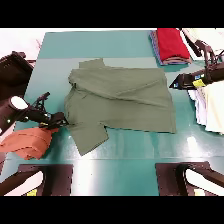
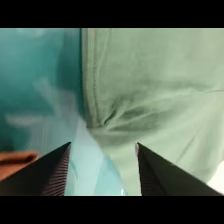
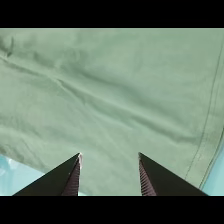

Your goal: Fold the shirts.

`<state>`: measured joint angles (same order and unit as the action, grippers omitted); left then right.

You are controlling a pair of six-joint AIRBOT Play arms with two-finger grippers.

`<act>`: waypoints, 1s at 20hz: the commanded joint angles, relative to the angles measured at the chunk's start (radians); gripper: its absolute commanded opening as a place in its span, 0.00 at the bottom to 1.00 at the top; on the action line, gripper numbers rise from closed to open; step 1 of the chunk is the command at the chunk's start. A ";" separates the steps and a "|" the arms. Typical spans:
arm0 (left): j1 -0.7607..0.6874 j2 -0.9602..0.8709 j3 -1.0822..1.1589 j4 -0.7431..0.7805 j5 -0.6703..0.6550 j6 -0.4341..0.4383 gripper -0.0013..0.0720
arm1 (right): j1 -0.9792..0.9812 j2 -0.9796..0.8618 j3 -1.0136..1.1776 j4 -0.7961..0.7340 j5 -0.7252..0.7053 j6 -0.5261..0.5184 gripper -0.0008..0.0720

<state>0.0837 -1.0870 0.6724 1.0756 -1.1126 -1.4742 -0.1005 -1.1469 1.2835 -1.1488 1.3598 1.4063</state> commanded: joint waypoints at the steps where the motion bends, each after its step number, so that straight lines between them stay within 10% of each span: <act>1: -0.069 0.014 -0.081 -0.068 0.119 0.011 0.68 | -0.001 0.024 -0.035 0.006 -0.023 -0.002 0.57; 4: -0.129 0.014 -0.080 -0.067 0.175 -0.022 0.55 | -0.003 0.024 -0.035 -0.003 -0.016 -0.003 0.57; 6: -0.129 0.014 -0.064 -0.055 0.174 -0.016 0.05 | -0.036 0.023 -0.037 -0.005 0.026 -0.024 0.57; 20: -0.129 0.014 0.101 -0.052 0.118 0.009 0.05 | -0.521 -0.056 -0.692 0.118 -0.043 -0.129 0.69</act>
<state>-0.0444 -1.0737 0.7677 1.0241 -0.9989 -1.4677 -0.6018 -1.1717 0.6697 -1.0920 1.3705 1.3079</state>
